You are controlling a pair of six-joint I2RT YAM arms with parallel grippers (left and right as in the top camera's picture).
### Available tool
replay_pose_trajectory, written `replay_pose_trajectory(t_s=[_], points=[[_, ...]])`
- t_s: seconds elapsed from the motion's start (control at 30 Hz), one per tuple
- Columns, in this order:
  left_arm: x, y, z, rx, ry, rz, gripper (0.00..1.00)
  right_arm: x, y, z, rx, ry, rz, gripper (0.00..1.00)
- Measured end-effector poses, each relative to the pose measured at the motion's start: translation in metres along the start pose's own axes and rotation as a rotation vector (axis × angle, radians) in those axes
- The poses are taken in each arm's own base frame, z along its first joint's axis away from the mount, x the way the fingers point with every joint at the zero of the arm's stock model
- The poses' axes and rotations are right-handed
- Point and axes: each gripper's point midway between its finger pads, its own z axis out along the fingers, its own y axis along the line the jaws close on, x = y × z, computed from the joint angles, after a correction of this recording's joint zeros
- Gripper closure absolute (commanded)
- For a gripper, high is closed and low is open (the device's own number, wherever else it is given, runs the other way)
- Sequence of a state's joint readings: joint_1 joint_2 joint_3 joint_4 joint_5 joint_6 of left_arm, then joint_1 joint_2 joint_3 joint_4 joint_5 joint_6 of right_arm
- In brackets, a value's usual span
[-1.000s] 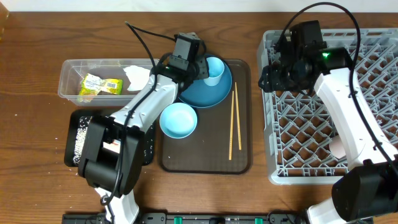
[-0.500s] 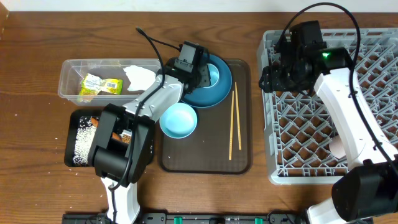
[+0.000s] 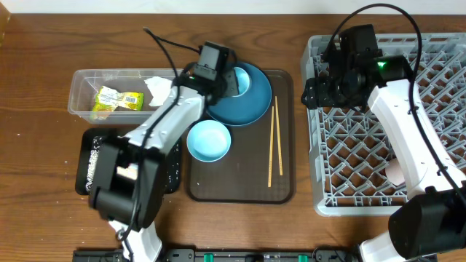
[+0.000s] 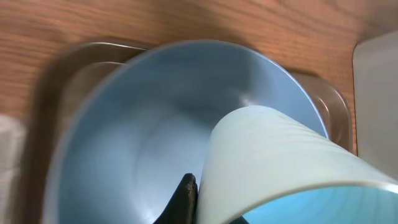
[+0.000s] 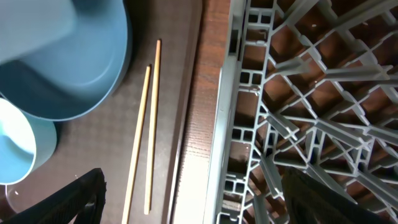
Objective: Sort waste into correct bins and load items into the dishwasher rack
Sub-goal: 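Lift and tilt the light-blue cup toward the right gripper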
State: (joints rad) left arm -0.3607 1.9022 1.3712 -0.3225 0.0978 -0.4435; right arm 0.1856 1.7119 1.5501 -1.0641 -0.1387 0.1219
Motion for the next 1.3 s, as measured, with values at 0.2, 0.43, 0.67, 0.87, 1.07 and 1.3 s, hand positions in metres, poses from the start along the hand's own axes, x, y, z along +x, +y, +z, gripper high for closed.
replay_pose_trajectory(t_s=[0.2,0.43,0.67,0.87,1.07,1.3], points=[[-0.022,0.005,-0.045,0.115,-0.007,-0.030,0.94,0.005,-0.001,0.000,0.003,0.019,0.003,0.17],[-0.044,-0.028,-0.115,0.586,0.028,-0.035,0.94,0.007,0.033,-0.003,-0.197,0.020,-0.150,0.15],[-0.031,-0.055,-0.165,0.950,0.152,-0.005,0.94,0.007,0.086,-0.028,-0.569,-0.056,-0.366,0.15],[-0.021,-0.072,-0.190,1.108,0.216,0.036,0.94,0.001,0.103,-0.063,-0.840,-0.207,-0.512,0.13],[-0.012,-0.082,-0.199,1.172,0.259,0.057,0.94,-0.003,0.113,-0.084,-0.964,-0.328,-0.619,0.12],[0.004,-0.103,-0.199,1.185,0.300,0.093,0.94,-0.010,0.123,-0.101,-1.047,-0.436,-0.697,0.11]])
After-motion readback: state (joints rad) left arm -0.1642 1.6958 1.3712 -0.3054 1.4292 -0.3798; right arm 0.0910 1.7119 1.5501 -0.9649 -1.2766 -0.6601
